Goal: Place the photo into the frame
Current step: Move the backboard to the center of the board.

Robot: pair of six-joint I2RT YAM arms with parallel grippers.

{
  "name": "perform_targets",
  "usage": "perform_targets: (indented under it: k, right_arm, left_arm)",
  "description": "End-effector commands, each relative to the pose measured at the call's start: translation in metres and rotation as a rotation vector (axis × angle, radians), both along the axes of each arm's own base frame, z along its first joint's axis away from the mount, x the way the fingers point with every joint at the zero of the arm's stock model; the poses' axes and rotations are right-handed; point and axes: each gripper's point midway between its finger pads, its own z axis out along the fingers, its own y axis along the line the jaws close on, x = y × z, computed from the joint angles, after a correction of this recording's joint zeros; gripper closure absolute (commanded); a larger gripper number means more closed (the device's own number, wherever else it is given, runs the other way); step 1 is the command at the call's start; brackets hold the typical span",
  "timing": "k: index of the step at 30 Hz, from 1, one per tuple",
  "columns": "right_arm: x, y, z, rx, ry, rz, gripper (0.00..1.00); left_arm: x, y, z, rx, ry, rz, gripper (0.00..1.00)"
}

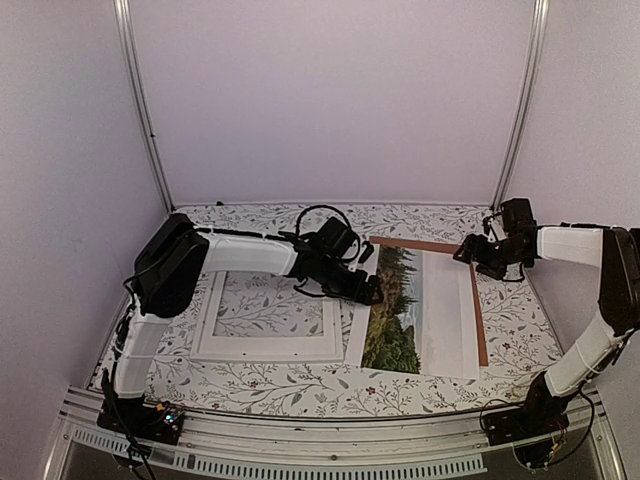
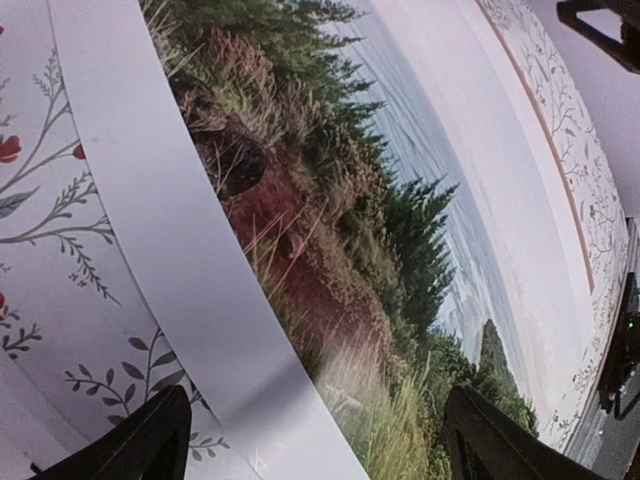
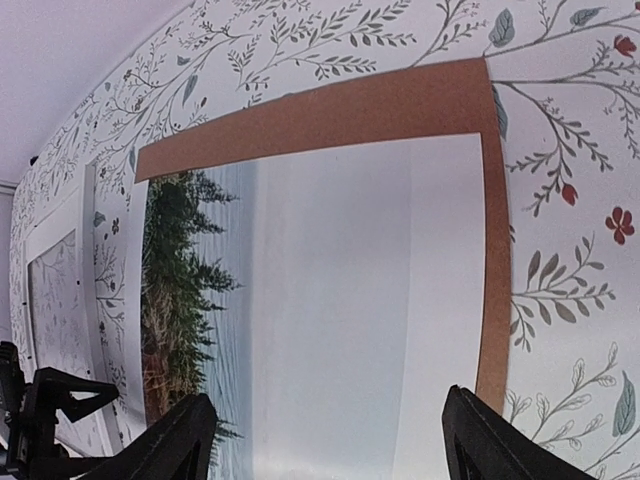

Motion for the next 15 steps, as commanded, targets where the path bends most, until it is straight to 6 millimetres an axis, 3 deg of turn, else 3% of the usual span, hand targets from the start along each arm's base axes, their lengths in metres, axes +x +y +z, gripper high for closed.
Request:
perform_targets:
  k: [1,7,15]
  right_arm:
    - [-0.041,-0.002,-0.018,-0.003,0.093,0.011,0.18]
    - [-0.065,-0.003,-0.029,0.008,0.132,0.002,0.2]
    - [-0.077,-0.001,-0.054,0.016,0.187,0.009,0.22]
  left_arm:
    - [-0.001,0.006,0.006,0.048,0.014,0.033,0.12]
    - [-0.003,0.014,-0.008,0.123,0.051,0.107,0.16]
    - [-0.013,0.015,-0.025,0.16,0.091,0.13,0.19]
